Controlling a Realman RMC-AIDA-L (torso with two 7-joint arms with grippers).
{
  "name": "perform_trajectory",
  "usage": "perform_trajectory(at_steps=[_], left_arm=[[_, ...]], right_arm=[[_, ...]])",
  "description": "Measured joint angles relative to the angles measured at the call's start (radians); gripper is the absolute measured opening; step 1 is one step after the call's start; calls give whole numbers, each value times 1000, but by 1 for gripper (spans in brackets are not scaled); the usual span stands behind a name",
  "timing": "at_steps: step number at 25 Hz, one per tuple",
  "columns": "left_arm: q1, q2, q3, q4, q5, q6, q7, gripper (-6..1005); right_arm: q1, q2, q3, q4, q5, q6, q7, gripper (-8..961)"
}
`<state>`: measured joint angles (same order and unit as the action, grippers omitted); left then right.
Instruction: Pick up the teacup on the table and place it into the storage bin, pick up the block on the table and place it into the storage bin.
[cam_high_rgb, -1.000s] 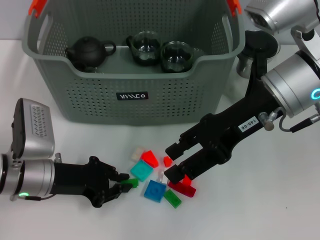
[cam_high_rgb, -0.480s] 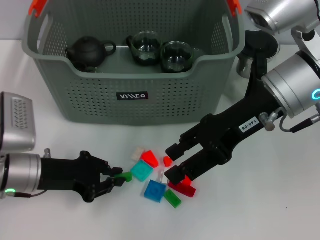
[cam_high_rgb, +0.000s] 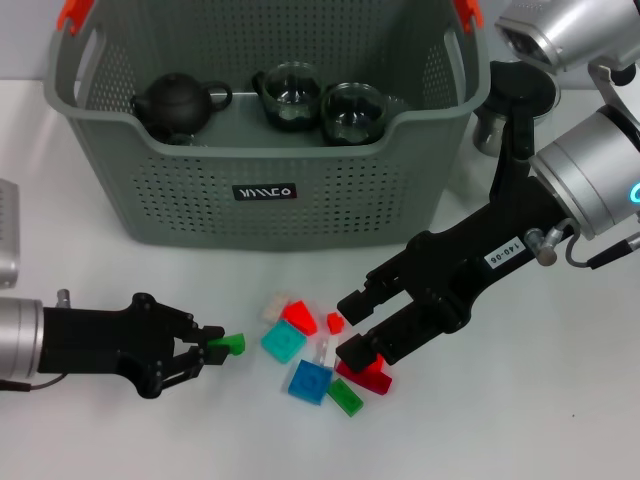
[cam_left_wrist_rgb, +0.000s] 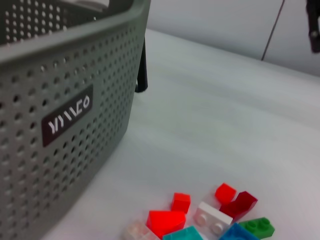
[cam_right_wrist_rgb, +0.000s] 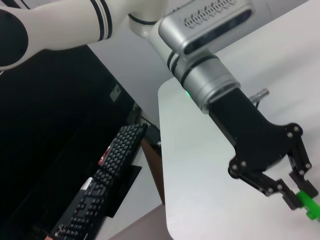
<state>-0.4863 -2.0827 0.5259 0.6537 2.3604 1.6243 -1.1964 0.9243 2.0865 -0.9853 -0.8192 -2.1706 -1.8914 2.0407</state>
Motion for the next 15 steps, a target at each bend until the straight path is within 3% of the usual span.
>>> perform_trajectory(at_steps=[15], left_arm=[[2, 8, -11, 30, -5, 31, -27, 159]], right_arm=[[-7, -1, 1, 0, 0, -1, -5, 703]])
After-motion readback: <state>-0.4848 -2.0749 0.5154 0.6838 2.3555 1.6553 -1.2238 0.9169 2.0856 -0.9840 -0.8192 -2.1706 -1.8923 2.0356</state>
